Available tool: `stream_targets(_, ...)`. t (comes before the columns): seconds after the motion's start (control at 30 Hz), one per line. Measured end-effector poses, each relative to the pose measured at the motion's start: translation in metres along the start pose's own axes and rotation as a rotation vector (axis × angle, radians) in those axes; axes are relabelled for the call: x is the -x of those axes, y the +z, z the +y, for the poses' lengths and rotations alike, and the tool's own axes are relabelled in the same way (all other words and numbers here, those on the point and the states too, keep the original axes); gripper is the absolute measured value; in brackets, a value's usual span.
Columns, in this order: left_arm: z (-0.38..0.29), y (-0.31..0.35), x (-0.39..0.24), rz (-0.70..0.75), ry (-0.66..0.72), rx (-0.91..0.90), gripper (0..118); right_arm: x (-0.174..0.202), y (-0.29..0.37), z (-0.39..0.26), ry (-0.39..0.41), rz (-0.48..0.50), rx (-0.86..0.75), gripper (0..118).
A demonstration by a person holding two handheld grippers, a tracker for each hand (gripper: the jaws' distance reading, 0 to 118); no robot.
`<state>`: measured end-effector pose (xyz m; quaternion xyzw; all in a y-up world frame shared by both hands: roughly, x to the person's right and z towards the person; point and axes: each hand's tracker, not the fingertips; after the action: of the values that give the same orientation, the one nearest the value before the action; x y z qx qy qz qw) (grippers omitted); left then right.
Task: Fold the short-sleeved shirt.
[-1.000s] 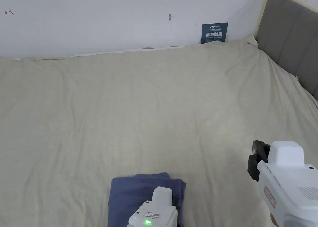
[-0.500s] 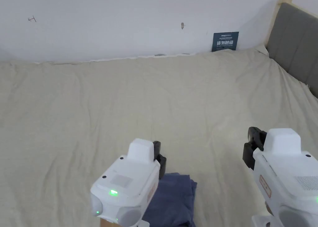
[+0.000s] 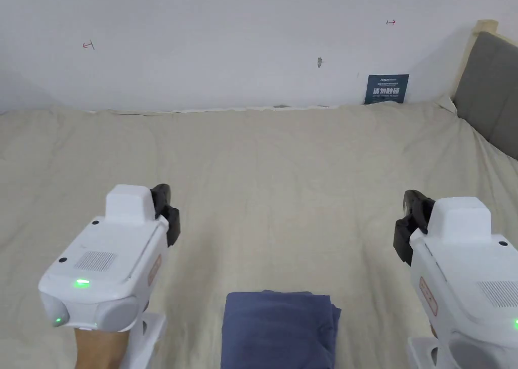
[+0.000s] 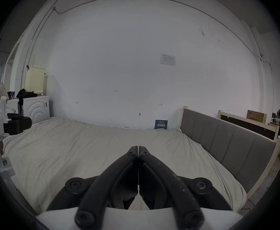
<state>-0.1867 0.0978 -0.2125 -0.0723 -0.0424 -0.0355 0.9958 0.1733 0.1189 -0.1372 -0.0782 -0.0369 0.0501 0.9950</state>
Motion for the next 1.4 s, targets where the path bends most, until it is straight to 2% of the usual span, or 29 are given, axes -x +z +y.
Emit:
stream_targets(0.07,-0.002,0.001,0.010,0.034,-0.023,-0.008,0,0.003,0.002,0.001,0.007,0.003,-0.013,2)
stream_targets(0.2,-0.005,0.002,0.027,0.047,0.015,-0.016,0,0.007,0.004,0.003,0.008,0.006,-0.029,2)
stream_targets(0.53,-0.009,0.006,0.026,0.062,0.011,-0.014,0,0.018,-0.007,-0.012,-0.007,0.034,0.006,2)
stream_targets(0.63,-0.008,0.012,0.022,0.063,0.008,-0.013,0,0.032,-0.015,-0.034,-0.003,0.035,0.051,2)
stream_targets(0.8,-0.015,0.013,0.026,0.046,0.032,-0.008,0,0.058,-0.035,-0.085,-0.035,0.093,0.183,2)
stream_targets(0.9,-0.021,0.013,0.029,0.043,0.027,0.004,0,0.073,-0.045,-0.117,-0.020,0.137,0.259,2)
stream_targets(1.07,-0.032,0.010,0.030,0.034,0.026,0.034,0,0.093,-0.058,-0.168,-0.002,0.145,0.387,2)
stream_targets(1.3,-0.053,0.003,0.034,0.014,0.071,0.108,0,0.104,-0.056,-0.223,0.023,0.156,0.532,2)
stream_targets(1.4,-0.066,-0.004,0.033,-0.020,0.137,0.196,1,0.100,-0.058,-0.245,0.020,0.150,0.567,2)
